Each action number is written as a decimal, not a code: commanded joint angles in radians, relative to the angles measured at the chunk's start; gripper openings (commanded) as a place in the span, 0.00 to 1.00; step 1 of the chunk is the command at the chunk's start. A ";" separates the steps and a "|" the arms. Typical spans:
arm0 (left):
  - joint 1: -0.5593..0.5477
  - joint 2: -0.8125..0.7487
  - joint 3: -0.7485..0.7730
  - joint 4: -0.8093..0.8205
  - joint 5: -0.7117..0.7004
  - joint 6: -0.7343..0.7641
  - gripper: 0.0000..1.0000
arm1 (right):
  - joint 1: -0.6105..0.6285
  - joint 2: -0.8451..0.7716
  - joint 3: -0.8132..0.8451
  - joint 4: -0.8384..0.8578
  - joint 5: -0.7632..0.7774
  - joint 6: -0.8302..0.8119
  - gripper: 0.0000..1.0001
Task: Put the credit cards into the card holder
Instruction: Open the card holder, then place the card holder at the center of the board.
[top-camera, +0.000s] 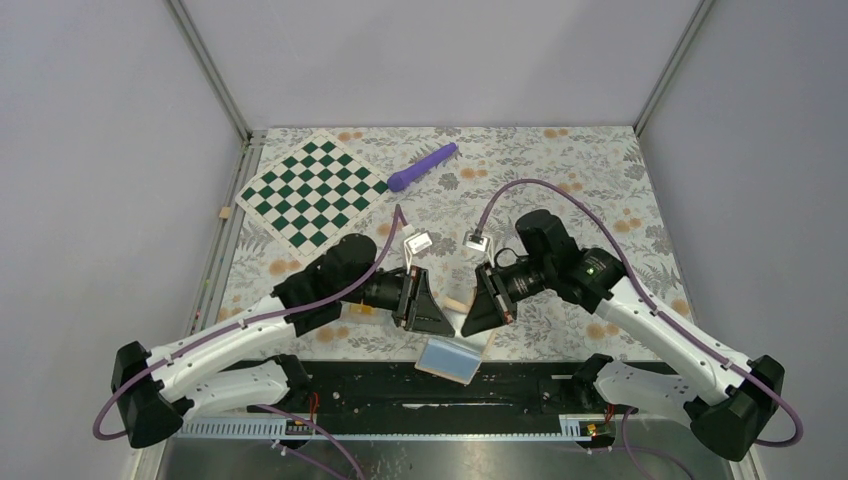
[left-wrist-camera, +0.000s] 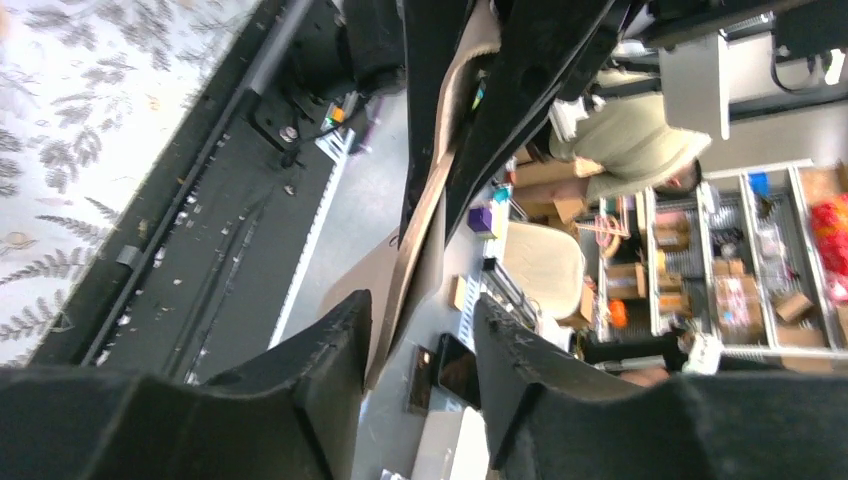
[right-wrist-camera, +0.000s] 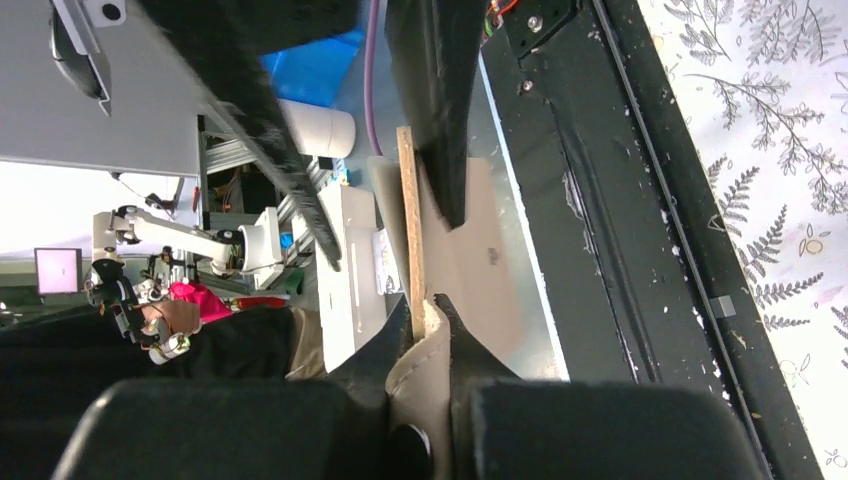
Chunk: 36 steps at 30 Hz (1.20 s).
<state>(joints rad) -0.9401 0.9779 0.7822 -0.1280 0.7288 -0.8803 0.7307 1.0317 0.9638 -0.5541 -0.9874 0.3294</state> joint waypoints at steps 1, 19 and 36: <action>-0.002 -0.055 0.096 -0.135 -0.188 0.112 0.50 | 0.005 -0.016 -0.027 0.035 0.002 0.027 0.00; -0.002 -0.223 0.060 -0.341 -0.598 0.120 0.87 | -0.251 -0.060 -0.389 0.551 0.396 0.513 0.00; -0.002 -0.209 -0.003 -0.238 -0.553 0.103 0.86 | -0.287 -0.327 -0.615 0.272 0.771 0.628 0.00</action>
<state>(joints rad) -0.9409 0.7815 0.8009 -0.4461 0.1635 -0.7643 0.4458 0.7628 0.3786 -0.1646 -0.3302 0.9188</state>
